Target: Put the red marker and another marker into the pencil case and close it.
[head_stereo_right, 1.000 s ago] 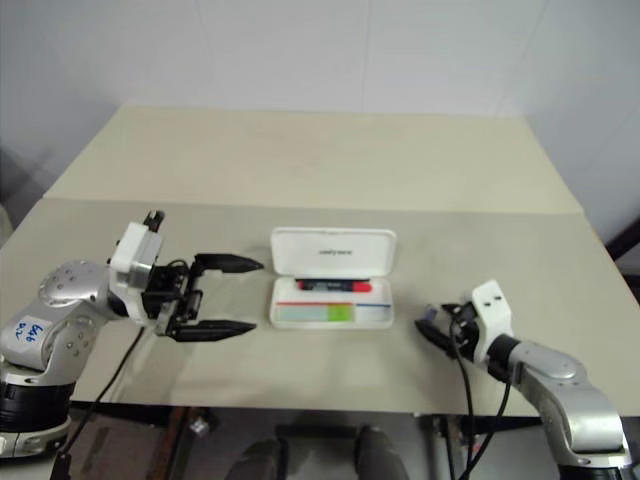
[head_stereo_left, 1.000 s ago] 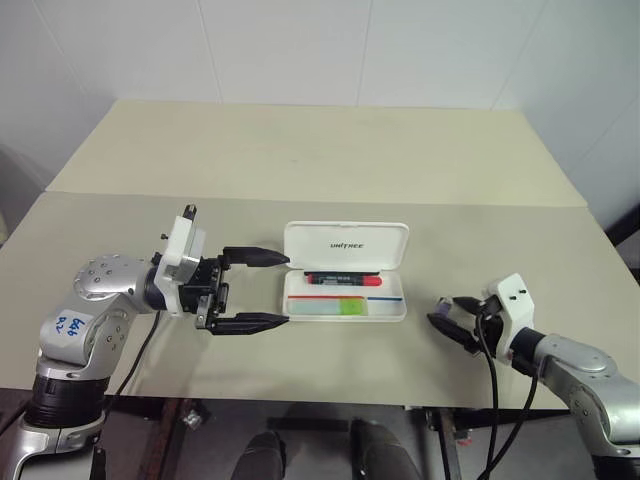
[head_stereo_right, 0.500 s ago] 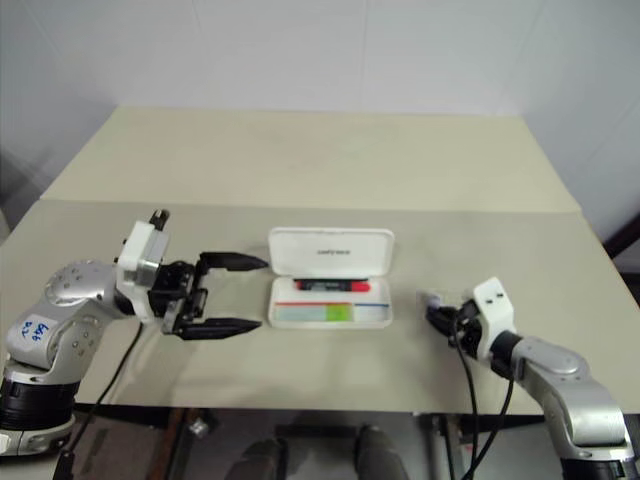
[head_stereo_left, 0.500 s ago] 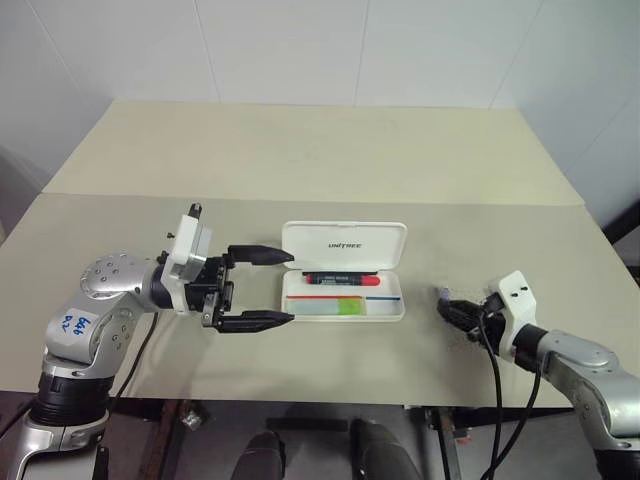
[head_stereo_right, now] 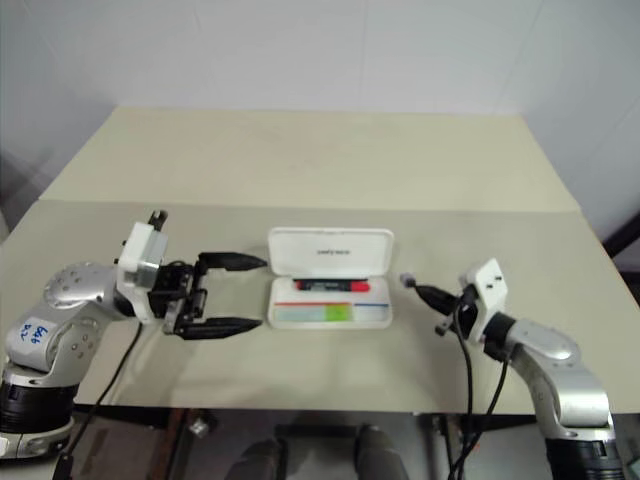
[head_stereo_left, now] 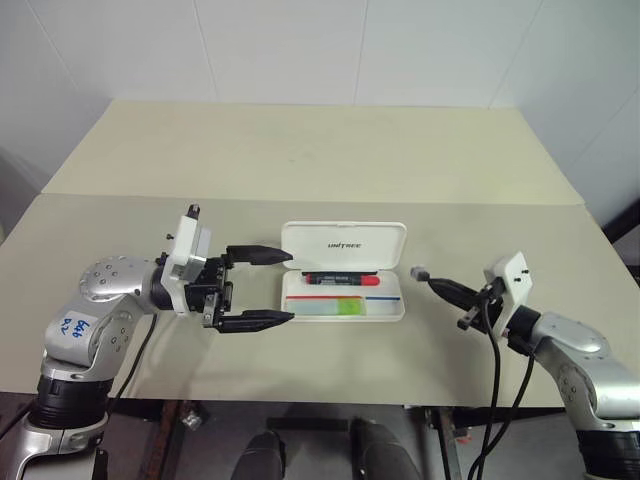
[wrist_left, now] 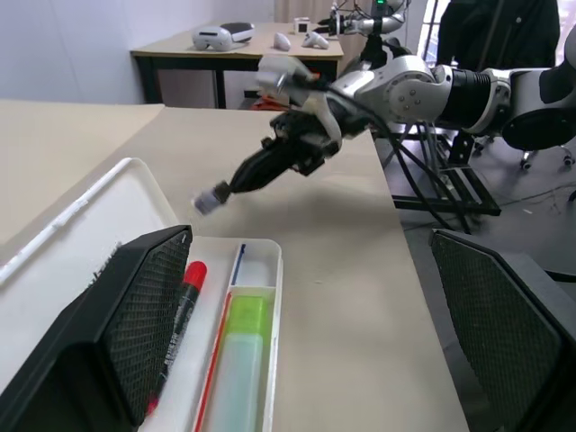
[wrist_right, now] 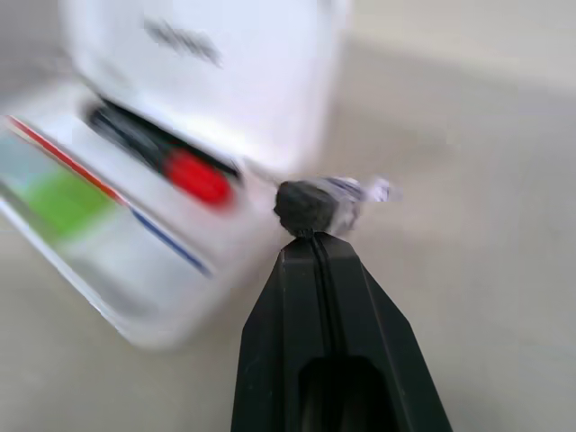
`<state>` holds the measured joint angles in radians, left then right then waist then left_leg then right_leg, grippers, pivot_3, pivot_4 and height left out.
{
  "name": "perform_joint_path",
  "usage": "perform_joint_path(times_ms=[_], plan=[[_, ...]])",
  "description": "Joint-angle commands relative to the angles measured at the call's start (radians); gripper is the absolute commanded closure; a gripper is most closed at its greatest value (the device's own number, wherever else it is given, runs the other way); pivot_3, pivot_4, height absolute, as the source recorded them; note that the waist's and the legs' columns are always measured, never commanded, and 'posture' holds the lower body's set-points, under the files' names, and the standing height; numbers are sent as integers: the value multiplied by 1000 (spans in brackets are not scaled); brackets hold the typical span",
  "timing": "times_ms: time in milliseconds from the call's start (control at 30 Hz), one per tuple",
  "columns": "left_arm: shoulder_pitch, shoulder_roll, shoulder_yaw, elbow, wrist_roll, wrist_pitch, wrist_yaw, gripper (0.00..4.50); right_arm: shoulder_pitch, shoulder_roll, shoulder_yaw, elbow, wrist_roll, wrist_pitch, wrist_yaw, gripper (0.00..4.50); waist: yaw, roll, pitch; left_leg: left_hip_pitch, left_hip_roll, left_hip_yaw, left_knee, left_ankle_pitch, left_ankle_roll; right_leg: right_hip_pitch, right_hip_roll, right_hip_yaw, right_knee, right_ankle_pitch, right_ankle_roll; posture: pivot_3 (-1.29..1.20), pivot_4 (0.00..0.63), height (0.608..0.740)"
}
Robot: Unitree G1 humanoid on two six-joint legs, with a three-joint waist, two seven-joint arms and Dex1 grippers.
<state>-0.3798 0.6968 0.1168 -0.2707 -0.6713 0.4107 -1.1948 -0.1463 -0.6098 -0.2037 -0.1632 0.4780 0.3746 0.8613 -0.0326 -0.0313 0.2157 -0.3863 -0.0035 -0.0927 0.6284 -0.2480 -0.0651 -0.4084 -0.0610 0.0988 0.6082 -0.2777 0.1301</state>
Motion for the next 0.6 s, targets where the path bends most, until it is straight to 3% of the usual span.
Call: perform_joint_path(times_ms=[33, 333, 600], plan=[[16, 8, 25, -18, -11, -22, -5, 0, -9, -25, -26, 11, 8, -43, 33, 4128, 1, 0, 0, 0, 0, 0, 0, 0, 0, 0, 0, 0, 0, 0, 0, 0, 150, 740], [42, 22, 44, -26, -21, -21, -4, 0, -33, -54, -10, -16, 79, -27, 151, 4128, -2, 0, 0, 0, 0, 0, 0, 0, 0, 0, 0, 0, 0, 0, -1, 0, 150, 740], [139, 73, 95, -34, -20, -36, -44, 0, -74, -102, 70, 1, 44, -34, 235, 4128, -4, 0, 0, 0, 0, 0, -1, 0, 0, -1, 0, 0, 0, -1, -2, 0, 150, 740]])
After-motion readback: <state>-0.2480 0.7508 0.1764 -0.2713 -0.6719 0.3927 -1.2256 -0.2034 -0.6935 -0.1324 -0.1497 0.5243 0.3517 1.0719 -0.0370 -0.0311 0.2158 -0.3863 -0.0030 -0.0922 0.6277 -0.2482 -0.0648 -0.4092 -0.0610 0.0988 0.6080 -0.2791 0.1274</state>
